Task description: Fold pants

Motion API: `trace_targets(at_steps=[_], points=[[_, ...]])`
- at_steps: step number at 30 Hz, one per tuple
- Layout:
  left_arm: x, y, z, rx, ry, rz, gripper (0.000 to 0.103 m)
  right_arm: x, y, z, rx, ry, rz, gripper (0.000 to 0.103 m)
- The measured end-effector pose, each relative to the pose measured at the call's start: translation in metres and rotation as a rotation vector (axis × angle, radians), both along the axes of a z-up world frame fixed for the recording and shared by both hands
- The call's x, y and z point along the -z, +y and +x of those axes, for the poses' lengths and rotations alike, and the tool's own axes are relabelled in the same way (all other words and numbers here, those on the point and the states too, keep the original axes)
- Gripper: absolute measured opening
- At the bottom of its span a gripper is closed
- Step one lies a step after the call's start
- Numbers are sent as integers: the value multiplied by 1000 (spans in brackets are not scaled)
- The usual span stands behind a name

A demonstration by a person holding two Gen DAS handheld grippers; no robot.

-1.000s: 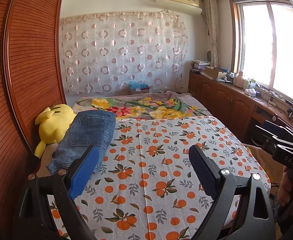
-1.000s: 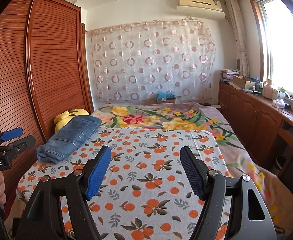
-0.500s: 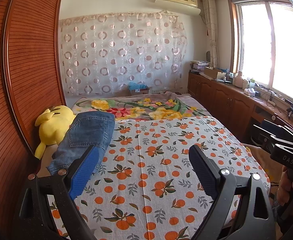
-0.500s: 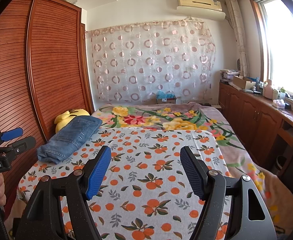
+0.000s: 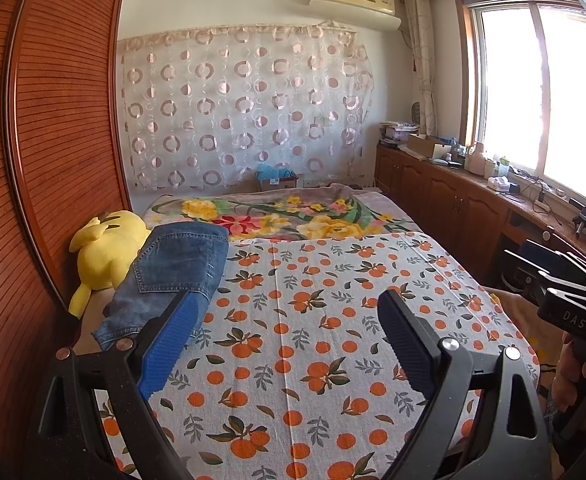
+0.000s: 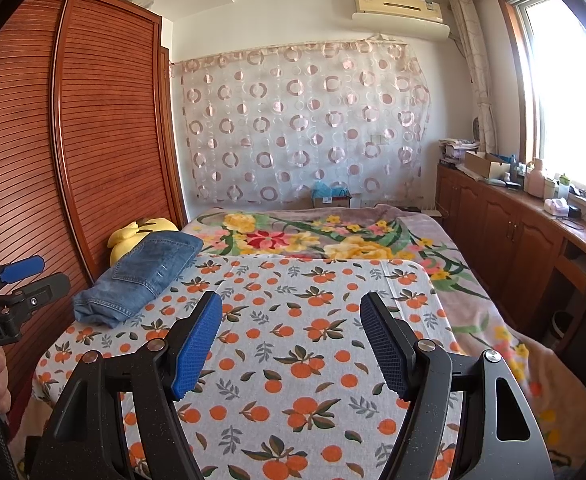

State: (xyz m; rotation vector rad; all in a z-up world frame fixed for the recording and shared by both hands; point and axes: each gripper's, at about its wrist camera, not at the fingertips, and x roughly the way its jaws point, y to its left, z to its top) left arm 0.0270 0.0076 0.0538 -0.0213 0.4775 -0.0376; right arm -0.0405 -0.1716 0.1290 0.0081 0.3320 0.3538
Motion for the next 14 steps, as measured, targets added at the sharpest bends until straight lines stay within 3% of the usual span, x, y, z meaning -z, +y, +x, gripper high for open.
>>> trace_targets(at_steps=[14], points=[[0, -1, 0, 1, -1, 1, 92, 2, 2, -2, 1, 4, 5, 73]])
